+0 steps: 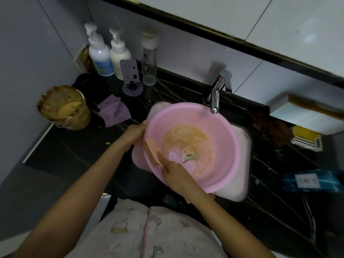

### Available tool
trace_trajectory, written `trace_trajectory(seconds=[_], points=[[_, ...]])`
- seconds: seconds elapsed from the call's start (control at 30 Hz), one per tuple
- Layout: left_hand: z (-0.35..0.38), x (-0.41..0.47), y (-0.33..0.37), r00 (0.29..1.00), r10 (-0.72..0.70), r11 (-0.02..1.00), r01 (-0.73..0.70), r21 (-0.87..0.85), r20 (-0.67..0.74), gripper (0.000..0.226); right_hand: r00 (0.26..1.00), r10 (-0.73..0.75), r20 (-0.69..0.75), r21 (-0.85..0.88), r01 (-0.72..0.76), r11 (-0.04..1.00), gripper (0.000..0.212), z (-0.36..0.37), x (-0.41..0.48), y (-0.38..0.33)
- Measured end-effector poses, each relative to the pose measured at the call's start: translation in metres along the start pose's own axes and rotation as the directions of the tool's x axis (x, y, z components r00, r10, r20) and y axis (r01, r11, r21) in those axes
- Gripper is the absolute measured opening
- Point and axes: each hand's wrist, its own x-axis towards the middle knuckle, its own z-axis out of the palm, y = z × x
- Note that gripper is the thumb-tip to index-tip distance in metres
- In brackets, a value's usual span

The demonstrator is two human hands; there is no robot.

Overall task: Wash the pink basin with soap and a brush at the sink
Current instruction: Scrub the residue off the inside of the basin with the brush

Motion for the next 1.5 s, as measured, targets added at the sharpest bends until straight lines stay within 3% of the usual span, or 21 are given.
trace_trajectory(seconds=[0.1,0.2,0.27,0.33,0.37,0.43,0.5,0.57,0.73,0.83,0.9,0.97,1.03,1.1,1.2,1.3,1.37,1.5], points=[[0.001,-0.003,-0.004,0.989,0.148,0.966,-0.151,0.210,0.028,0.007,0.997,0.066,0.044,0.115,-0.071,0.991,0.050,0.002,-0.026,0.007],[0.003,-0.005,-0.006,0.971,0.238,0.921,-0.237,0.309,0.035,0.019,0.948,0.262,0.180,0.177,-0.293,0.939,0.048,-0.016,-0.040,0.029],[0.004,-0.005,-0.006,0.966,0.257,0.919,-0.253,0.302,0.026,0.014,0.885,0.391,0.254,0.005,-0.406,0.914,0.045,-0.035,-0.039,0.048],[0.003,-0.005,-0.006,0.967,0.251,0.930,-0.250,0.269,0.033,0.007,0.833,0.487,0.264,-0.299,-0.409,0.862,0.040,-0.052,-0.028,0.061],[0.002,-0.006,-0.007,0.966,0.253,0.934,-0.256,0.248,0.045,0.008,0.822,0.534,0.199,-0.416,-0.422,0.805,0.039,-0.057,-0.021,0.071],[0.002,-0.008,-0.007,0.965,0.256,0.936,-0.263,0.232,0.060,0.018,0.799,0.601,0.022,-0.450,-0.529,0.720,0.040,-0.066,-0.004,0.089],[0.003,-0.009,-0.007,0.959,0.278,0.924,-0.281,0.259,0.051,0.019,0.816,0.557,-0.157,-0.412,-0.567,0.714,0.042,-0.074,0.017,0.103],[0.006,-0.010,-0.006,0.953,0.300,0.905,-0.299,0.304,0.043,0.011,0.845,0.481,-0.234,-0.314,-0.534,0.785,0.052,-0.074,0.042,0.110],[0.008,-0.015,-0.003,0.943,0.333,0.867,-0.314,0.387,0.020,0.008,0.929,0.295,-0.223,-0.062,-0.316,0.947,0.063,-0.040,0.081,0.090],[0.008,-0.017,0.001,0.936,0.350,0.843,-0.326,0.427,0.024,0.001,0.981,0.127,-0.150,-0.076,-0.139,0.987,0.062,-0.017,0.078,0.076],[0.009,-0.019,0.002,0.931,0.363,0.828,-0.336,0.448,0.029,0.010,0.994,0.038,-0.104,-0.116,-0.050,0.992,0.063,-0.010,0.073,0.076],[0.011,-0.020,0.003,0.931,0.365,0.823,-0.330,0.463,0.015,0.012,0.996,-0.002,-0.089,-0.219,-0.017,0.976,0.065,-0.017,0.074,0.081],[0.013,-0.021,0.004,0.932,0.363,0.809,-0.315,0.495,0.000,0.006,0.996,-0.013,-0.088,-0.432,-0.026,0.901,0.069,-0.038,0.081,0.087],[0.014,-0.020,0.005,0.931,0.365,0.795,-0.306,0.524,-0.012,0.015,0.988,-0.013,-0.155,-0.640,-0.091,0.763,0.067,-0.068,0.087,0.088],[0.014,-0.023,0.005,0.926,0.376,0.794,-0.309,0.523,-0.024,0.018,0.963,0.100,-0.251,-0.740,-0.258,0.622,0.054,-0.112,0.082,0.099],[0.016,-0.026,0.005,0.921,0.388,0.797,-0.318,0.513,-0.032,0.011,0.917,0.333,-0.218,-0.703,-0.384,0.598,0.050,-0.127,0.054,0.123],[0.016,-0.028,0.006,0.919,0.394,0.800,-0.333,0.498,-0.018,0.005,0.887,0.430,-0.168,-0.608,-0.437,0.663,0.049,-0.108,0.035,0.132],[0.016,-0.030,0.007,0.921,0.389,0.799,-0.331,0.502,-0.014,0.010,0.859,0.470,-0.200,-0.116,-0.497,0.860,0.056,-0.052,0.048,0.129]])
